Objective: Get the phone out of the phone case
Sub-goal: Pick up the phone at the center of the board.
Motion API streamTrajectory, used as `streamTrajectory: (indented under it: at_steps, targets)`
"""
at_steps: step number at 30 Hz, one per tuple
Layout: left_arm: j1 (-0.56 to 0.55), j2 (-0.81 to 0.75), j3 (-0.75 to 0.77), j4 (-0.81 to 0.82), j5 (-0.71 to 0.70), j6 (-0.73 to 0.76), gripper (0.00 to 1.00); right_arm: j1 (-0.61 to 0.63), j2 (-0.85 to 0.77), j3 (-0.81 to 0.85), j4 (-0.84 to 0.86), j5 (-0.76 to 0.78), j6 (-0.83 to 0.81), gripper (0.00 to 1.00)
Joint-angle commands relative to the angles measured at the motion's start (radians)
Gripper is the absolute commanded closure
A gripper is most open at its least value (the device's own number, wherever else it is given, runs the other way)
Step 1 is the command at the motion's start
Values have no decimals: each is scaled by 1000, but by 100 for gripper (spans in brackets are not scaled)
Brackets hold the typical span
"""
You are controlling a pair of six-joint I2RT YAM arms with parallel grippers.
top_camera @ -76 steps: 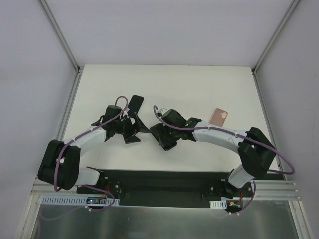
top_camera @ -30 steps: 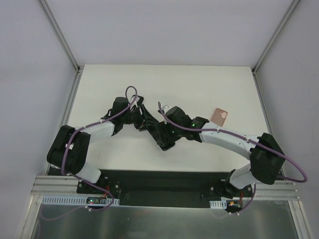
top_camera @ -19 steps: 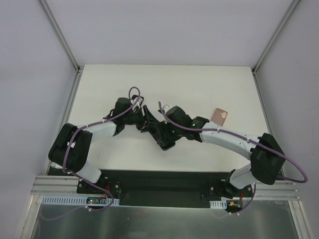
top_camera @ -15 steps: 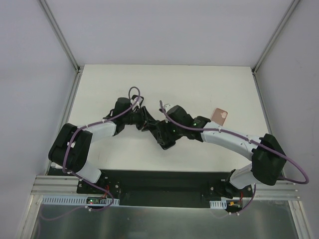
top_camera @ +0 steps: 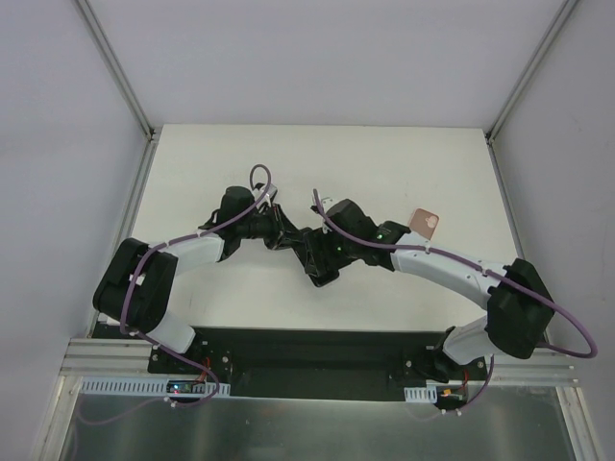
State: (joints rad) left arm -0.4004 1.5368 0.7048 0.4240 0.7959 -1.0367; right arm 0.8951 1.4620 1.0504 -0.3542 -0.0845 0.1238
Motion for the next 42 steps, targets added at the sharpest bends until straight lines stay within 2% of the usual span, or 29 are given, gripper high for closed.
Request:
streamTrajectory:
  at_steps: [1,3,4,5,6,9,16,21,32,42]
  targets:
    - [-11,-43,31,-14,-9,21,100,-12,-38,33,26,5,7,87]
    - [-11,-55,36,-28,-18,29,100,-15,-45,33,24,-6,5,72]
    - [-9,-58,41,-40,-21,38,100,-21,-46,33,23,-9,4,47]
    - [-9,-63,42,-47,-21,41,100,-22,-51,36,18,-12,4,36]
    - [-9,-69,44,-51,-21,46,100,-30,-60,39,11,-12,4,17]
    - [-5,-81,53,-73,-18,64,100,-47,-97,46,-15,-9,-7,2]
    - [24,-99,55,-73,57,93,100,-136,-227,33,-57,-35,-29,0]
    - [35,-99,44,17,129,53,100,-200,-250,-10,-65,-35,-44,4]
    - [38,-90,48,136,193,-59,100,-136,-201,-72,-60,-27,-56,7]
    - [38,-93,44,162,209,-95,100,-131,-178,-67,-51,6,-53,8]
